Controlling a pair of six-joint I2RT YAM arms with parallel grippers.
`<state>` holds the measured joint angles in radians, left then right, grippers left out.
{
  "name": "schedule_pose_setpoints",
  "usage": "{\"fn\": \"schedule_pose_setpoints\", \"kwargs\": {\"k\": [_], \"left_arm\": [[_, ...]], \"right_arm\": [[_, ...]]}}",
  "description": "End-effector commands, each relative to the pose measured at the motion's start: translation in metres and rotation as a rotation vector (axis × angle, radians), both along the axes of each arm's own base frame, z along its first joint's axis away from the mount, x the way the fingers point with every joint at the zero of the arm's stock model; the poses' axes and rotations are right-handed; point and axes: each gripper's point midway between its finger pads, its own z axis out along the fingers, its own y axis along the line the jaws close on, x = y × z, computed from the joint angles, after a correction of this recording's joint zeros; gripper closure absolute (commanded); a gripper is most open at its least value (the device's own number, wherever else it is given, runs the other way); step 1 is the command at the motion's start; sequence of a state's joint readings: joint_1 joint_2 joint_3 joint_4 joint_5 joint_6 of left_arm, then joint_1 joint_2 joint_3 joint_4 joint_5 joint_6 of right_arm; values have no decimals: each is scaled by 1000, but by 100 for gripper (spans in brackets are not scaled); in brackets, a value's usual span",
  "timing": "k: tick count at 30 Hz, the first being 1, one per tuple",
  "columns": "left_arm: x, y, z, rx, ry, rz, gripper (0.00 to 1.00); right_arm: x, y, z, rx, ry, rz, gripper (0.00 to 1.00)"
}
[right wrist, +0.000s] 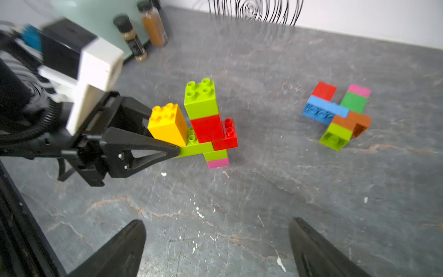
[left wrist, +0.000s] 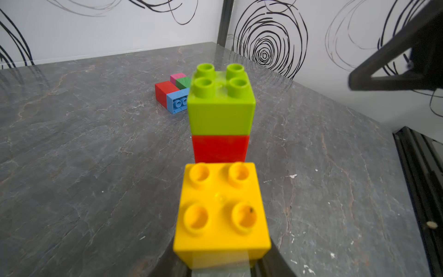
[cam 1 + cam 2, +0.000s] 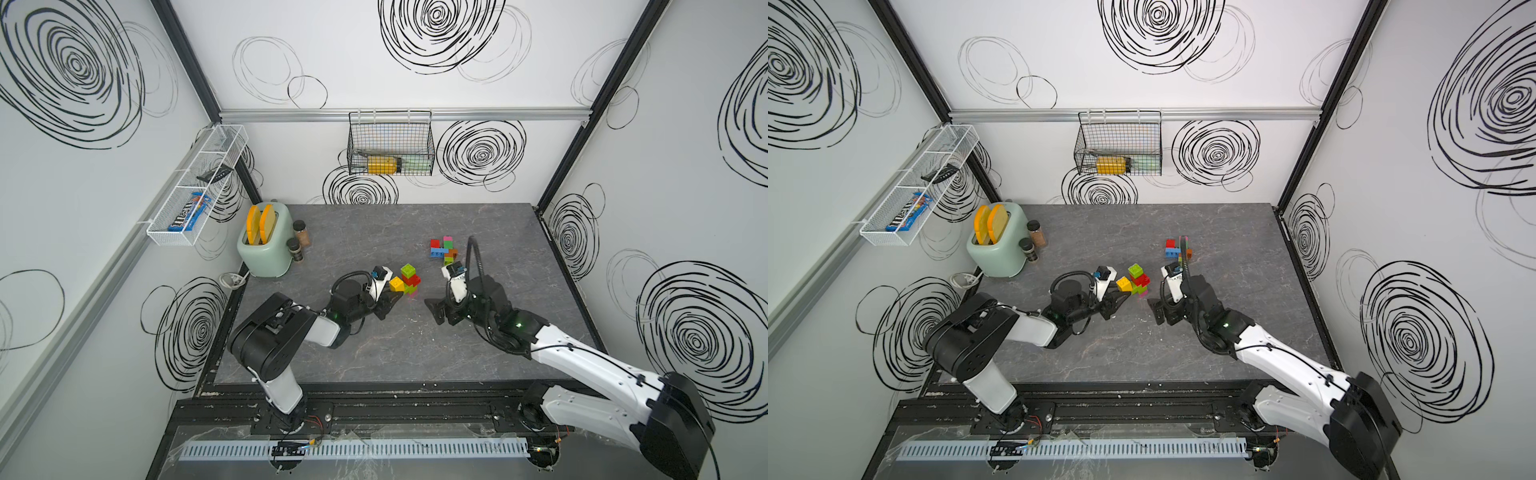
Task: Assemble the number 4 with lego
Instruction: Pick up the lego brick from the center of the board, then place the lego brick at the center of the board.
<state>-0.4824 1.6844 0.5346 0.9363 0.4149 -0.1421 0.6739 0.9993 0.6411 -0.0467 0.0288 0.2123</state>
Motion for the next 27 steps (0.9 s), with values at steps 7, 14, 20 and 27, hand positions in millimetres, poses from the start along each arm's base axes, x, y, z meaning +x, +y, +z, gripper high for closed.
{"fn": "schedule_pose_setpoints", "kwargs": {"k": [7, 14, 20, 27], "left_arm": [[61, 16, -12, 111, 432, 130, 100], [87, 9, -8, 9, 603, 55, 100], [103, 11, -27, 0, 722, 44, 99], [117, 6, -44, -68, 834, -12, 98]], "right_arm": [[44, -82, -13, 156, 184, -293, 3], [47, -88, -27, 180, 234, -302, 3], [44, -86, -30, 198, 234, -292, 3], [42, -88, -30, 201, 229, -293, 3]]}}
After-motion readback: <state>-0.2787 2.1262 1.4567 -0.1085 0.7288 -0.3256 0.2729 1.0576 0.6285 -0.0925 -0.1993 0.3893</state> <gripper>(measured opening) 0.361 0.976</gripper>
